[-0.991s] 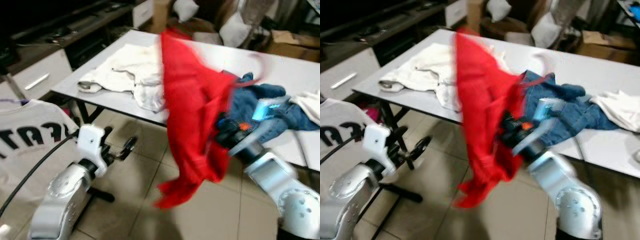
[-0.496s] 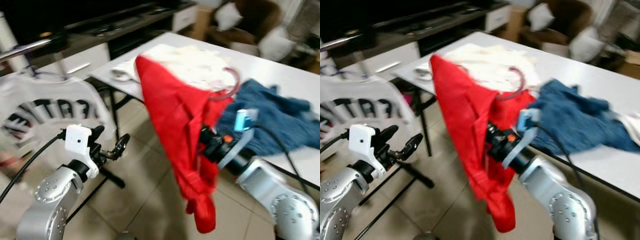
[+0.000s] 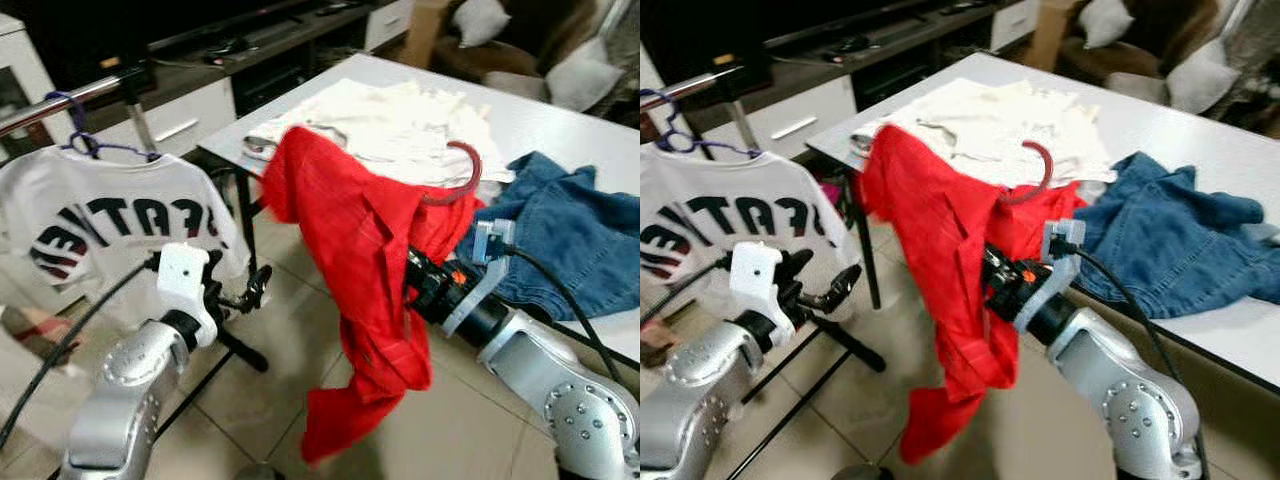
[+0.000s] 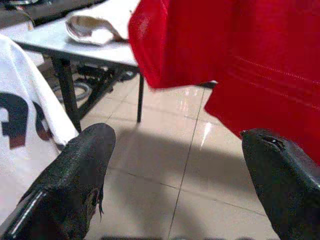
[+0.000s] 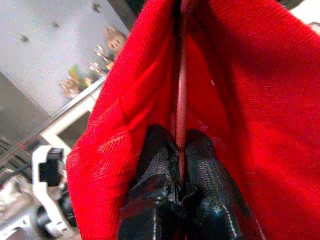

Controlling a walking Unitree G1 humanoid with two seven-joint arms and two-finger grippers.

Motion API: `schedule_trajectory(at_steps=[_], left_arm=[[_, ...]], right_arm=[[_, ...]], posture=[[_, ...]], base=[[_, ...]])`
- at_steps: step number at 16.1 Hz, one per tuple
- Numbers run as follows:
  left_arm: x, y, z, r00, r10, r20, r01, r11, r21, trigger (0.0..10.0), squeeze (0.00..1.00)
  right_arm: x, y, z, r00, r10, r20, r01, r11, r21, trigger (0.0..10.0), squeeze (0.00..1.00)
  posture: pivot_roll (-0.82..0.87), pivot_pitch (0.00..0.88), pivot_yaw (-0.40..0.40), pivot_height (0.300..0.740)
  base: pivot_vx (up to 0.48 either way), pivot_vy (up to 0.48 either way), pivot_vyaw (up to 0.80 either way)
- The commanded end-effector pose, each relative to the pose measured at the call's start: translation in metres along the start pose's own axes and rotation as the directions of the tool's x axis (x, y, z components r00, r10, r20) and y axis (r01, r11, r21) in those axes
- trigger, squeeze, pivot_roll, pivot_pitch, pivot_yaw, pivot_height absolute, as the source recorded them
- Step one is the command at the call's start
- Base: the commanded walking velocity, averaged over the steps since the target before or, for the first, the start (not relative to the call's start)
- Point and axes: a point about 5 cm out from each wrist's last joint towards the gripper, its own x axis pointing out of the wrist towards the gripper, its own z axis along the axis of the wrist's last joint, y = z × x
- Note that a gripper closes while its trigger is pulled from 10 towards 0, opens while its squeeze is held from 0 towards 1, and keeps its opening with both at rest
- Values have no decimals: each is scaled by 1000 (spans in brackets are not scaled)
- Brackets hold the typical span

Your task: Hang hanger

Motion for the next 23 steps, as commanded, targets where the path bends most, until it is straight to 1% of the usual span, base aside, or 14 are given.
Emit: schedule_trajectory(at_steps=[1,2,4,5,8,9,10,12,14,16,17,19,21,23], left_arm=[[-2,-5,-3,1000,-3,-14,4,1000,9,10000,0],[-4,-6,-5,1000,-6,-13,6,1000,7,10000,0],[-5,-2,-2,1000,31,-1,-31,999,8,10000,0],[-6,-2,-1,999,41,3,-41,999,6,10000,0],[-14,0,-4,999,52,-16,-51,999,18,10000,0],[-16,0,-2,999,50,-18,-50,999,23,10000,0],[-12,-3,-1,999,41,-15,-41,999,14,10000,0],[-6,-6,-3,999,17,-28,-17,1000,2,10000,0],[-5,-8,-4,999,11,-34,-11,1000,1,10000,0],[-1,-12,-5,999,-16,-43,16,1000,8,10000,0],[3,-12,-4,999,-23,-42,24,1000,15,10000,0],[7,-11,-2,999,-28,-35,29,999,24,10000,0],[7,-9,-1,999,-5,-34,6,1000,28,10000,0],[7,-8,-1,999,9,-33,-8,999,35,10000,0]], right_arm=[[0,-4,-1,1000,-19,0,19,1000,-19,10000,0],[1,-5,-1,999,-33,5,33,999,-18,10000,0],[6,-3,0,999,-34,8,34,999,-12,10000,0],[6,-5,-3,999,-40,-4,40,999,-12,10000,0],[7,-6,-12,998,-51,-22,51,999,8,10000,0],[7,-5,-13,998,-53,-24,54,998,15,10000,0],[5,-7,-13,999,-50,-22,50,999,19,10000,0],[3,-18,-17,993,-114,-19,115,993,17,10000,0],[1,-17,-18,990,-139,-16,140,989,44,10000,0],[-4,-20,-23,986,-161,-37,162,986,28,10000,0],[-6,-22,-22,983,-181,-27,182,983,24,10000,0],[-3,-25,-19,981,-195,-7,195,981,20,10000,0],[1,-26,-17,979,-203,-5,203,979,-2,10000,0],[4,-27,-17,979,-205,-12,205,979,-26,10000,0]], posture=[[0,0,-18,740],[1,0,-28,740],[16,0,-45,740],[26,0,-51,740],[38,0,-59,740],[43,0,-43,740],[52,0,-31,740],[31,0,-16,740],[17,0,1,740],[4,0,15,740],[4,0,15,740],[1,0,22,740],[2,0,17,740],[12,0,3,740]], base=[[0,0,0],[0,0,0],[0,0,581],[0,0,769],[0,0,771],[0,0,769],[0,0,769],[0,0,769],[0,0,769],[0,0,769],[0,0,769],[0,0,769],[0,0,769],[0,-266,769]])
